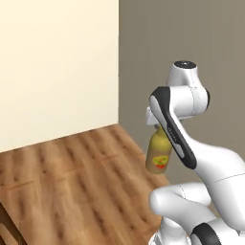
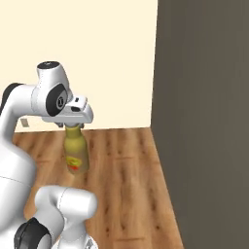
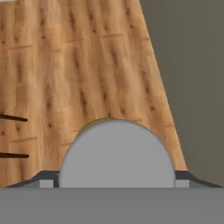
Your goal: There is a wine glass and glass cup on the dining counter. Place the wine bottle next to the wine glass and the juice bottle next to the glass cup.
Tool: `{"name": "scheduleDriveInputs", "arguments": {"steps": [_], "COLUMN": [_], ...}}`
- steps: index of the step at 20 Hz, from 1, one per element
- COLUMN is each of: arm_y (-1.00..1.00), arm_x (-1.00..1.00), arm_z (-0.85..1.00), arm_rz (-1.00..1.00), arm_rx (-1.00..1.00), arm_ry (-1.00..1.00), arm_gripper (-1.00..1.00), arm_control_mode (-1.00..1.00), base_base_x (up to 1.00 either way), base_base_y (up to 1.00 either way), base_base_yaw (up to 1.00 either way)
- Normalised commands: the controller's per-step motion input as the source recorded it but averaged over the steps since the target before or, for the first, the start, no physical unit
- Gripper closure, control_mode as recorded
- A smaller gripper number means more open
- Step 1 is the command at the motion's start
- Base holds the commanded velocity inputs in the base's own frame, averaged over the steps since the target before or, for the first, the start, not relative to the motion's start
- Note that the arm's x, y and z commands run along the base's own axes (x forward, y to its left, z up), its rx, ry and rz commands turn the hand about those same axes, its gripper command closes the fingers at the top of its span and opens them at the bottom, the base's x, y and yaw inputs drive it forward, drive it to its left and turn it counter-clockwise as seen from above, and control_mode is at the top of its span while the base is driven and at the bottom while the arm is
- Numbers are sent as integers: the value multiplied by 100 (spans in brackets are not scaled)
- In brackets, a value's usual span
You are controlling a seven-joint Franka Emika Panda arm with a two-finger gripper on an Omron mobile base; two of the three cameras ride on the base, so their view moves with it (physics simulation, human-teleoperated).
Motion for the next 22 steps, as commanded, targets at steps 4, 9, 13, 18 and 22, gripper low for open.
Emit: {"name": "scheduleDriveInputs", "arguments": {"steps": [4, 9, 13, 18, 22], "arm_y": [0, 0, 0, 0, 0], "arm_x": [0, 0, 0, 0, 0], "arm_z": [0, 0, 0, 0, 0], "arm_rz": [0, 0, 0, 0, 0], "arm_rx": [0, 0, 0, 0, 0], "arm_ry": [0, 0, 0, 0, 0], "arm_gripper": [100, 100, 100, 100, 100], "arm_control_mode": [100, 100, 100, 100, 100], "base_base_x": [71, 62, 53, 52, 54], "base_base_y": [-12, -9, -5, -5, -4], "base_base_yaw": [33, 46, 55, 57, 56]}}
